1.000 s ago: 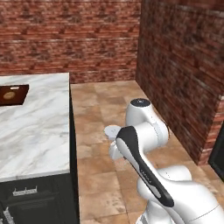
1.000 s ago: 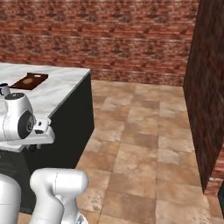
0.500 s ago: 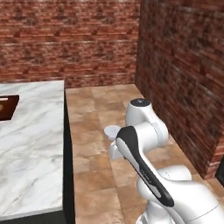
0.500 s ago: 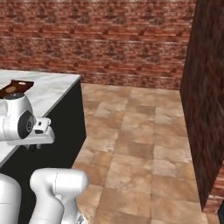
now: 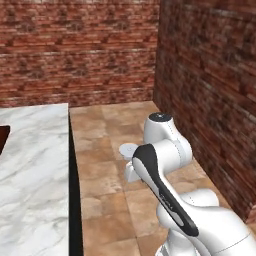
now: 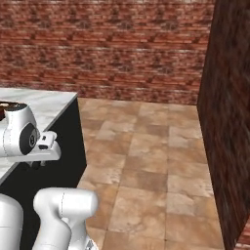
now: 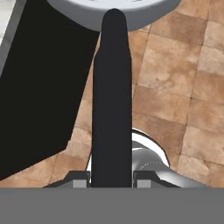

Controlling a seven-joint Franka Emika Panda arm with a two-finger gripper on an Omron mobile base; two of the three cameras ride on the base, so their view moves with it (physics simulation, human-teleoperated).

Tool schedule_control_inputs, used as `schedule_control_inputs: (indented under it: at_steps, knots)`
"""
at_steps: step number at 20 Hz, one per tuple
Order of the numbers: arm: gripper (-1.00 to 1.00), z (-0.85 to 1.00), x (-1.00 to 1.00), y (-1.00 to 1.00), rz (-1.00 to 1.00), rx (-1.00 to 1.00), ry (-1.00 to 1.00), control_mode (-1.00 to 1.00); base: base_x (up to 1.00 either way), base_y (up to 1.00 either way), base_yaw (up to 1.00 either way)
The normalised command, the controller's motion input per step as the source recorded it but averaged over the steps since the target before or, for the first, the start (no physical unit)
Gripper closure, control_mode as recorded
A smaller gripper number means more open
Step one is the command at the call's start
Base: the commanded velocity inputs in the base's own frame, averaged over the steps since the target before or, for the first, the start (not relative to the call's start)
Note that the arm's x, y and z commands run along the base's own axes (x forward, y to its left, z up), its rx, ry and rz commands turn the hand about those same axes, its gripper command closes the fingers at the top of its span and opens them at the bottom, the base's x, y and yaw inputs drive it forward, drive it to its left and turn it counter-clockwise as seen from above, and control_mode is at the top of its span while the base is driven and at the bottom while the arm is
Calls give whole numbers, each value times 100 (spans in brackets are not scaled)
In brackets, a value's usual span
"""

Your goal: Take the pizza cutter from the drawer on the left and place it on the dining counter for cutting.

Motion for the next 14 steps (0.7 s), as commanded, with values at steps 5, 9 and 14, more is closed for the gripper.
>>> schedule_control_inputs:
  at_steps: [5,9,14]
  knots:
    - [100,0,0,0,0,0,0,100,75,-21,-3]
    - [100,0,0,0,0,0,0,100,75,-23,-2]
    - [100,0,0,0,0,0,0,100,76,-25,0]
